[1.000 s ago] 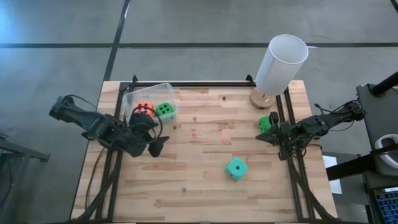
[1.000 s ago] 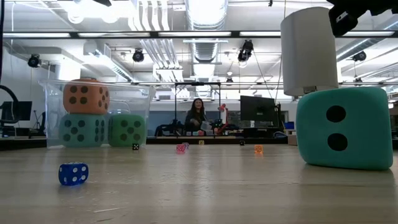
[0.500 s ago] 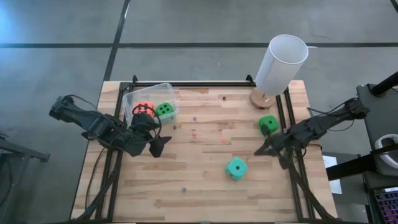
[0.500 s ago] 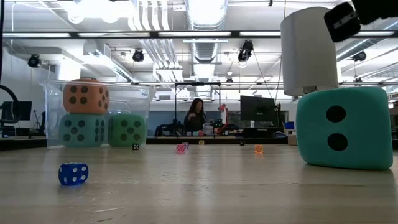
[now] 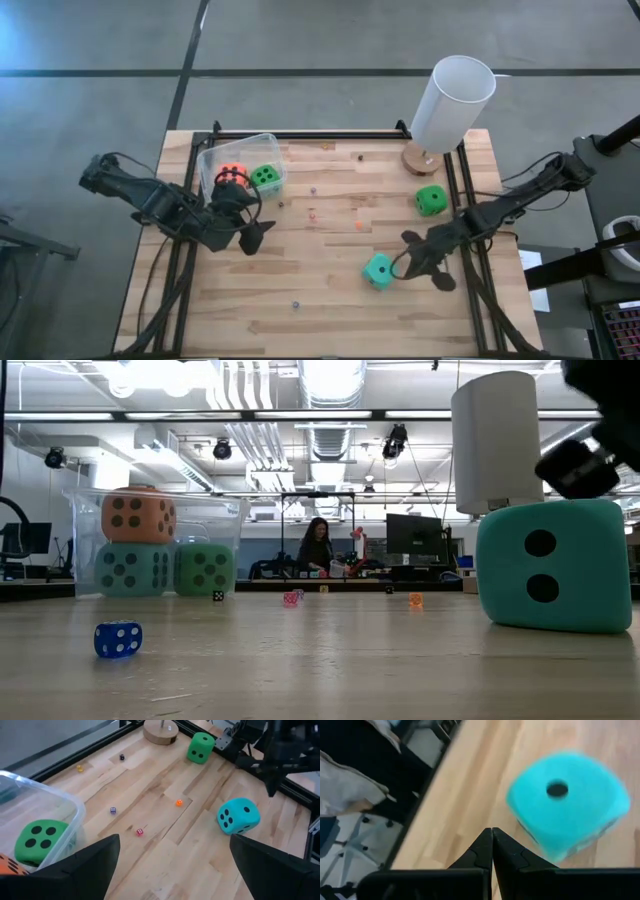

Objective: Pick & Place Dice
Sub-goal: Put the blue large dice into the transparent bin

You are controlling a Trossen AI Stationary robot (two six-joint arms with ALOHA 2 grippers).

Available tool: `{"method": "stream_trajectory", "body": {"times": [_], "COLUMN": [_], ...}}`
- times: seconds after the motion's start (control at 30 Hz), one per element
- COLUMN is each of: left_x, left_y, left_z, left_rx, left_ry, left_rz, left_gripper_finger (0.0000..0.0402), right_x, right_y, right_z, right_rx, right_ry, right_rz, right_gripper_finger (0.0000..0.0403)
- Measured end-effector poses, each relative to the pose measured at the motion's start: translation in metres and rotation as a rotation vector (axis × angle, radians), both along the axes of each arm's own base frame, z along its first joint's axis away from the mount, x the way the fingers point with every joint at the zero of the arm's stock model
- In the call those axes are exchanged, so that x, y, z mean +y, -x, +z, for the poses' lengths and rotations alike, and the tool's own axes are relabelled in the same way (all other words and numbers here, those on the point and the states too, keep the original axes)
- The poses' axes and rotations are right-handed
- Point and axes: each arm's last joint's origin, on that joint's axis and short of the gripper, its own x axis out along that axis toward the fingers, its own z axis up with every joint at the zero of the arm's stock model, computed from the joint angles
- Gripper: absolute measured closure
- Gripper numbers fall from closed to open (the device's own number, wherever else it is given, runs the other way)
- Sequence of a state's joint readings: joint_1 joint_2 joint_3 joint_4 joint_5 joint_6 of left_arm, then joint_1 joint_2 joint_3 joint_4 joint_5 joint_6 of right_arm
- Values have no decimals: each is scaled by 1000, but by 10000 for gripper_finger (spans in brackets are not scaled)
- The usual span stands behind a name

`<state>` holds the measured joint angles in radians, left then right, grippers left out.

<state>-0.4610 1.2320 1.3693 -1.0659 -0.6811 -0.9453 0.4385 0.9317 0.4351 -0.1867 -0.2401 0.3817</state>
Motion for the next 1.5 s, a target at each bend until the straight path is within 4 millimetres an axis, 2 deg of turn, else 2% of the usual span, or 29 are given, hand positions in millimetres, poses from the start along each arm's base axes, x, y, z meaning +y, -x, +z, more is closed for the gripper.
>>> {"method": "stream_trajectory", "body": {"times": [0.2,0.47,0.73,1.03,1.23,1.5], "left_x": [0,0,0,0,0,0], "left_y": [0,1,1,1,1,1], "left_z": [0,-1,-1,-1,-1,-1], "left_rx": [6,41,43,44,44,44], "left_ry": [-7,-61,-67,-67,-67,-67], "left_rz": [-5,-50,-56,-56,-56,-56], "left_gripper_finger": [25,34,34,25,23,33], "right_x": [6,15,14,-10,-31,-52], "right_y": [-12,-45,-86,-133,-164,-183], "right_z": [-21,-18,-21,-30,-25,-19], "right_rx": [132,131,142,158,126,105], "right_ry": [45,156,244,334,363,392], "right_rz": [-17,-125,-250,-315,-356,-416], "right_gripper_finger": [394,394,394,394,394,394]}}
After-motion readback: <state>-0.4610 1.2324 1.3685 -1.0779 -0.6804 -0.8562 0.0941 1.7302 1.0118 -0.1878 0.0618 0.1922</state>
